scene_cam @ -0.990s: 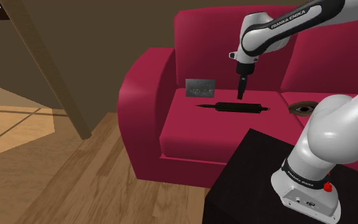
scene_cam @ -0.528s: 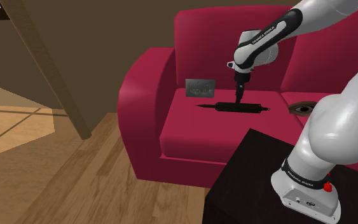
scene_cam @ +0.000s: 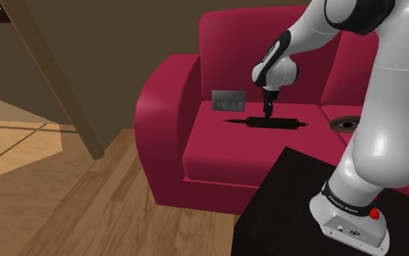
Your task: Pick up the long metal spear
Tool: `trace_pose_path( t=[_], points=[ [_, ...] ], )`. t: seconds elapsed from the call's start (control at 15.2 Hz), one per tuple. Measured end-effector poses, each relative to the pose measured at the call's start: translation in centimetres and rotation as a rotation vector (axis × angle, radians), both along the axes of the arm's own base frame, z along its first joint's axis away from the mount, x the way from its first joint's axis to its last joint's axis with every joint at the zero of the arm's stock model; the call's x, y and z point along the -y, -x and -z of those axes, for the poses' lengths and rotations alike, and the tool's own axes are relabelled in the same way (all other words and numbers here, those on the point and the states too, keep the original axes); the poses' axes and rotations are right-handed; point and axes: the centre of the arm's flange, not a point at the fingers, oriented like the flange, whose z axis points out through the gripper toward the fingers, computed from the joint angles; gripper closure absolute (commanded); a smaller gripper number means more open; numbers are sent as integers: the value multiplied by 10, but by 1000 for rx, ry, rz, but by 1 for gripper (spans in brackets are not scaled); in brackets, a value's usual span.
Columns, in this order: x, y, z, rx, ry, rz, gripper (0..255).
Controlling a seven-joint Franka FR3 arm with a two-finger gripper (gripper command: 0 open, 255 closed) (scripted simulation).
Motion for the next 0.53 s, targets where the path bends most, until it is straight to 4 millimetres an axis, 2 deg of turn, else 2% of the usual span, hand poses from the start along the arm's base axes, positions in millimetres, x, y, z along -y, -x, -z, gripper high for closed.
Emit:
trace_pose_path(
  t=[0.26, 0.53],
  points=[
    [22, -13, 27, 12, 6, -36, 0],
    [25, -15, 49, 14, 6, -39, 0]
  ],
)
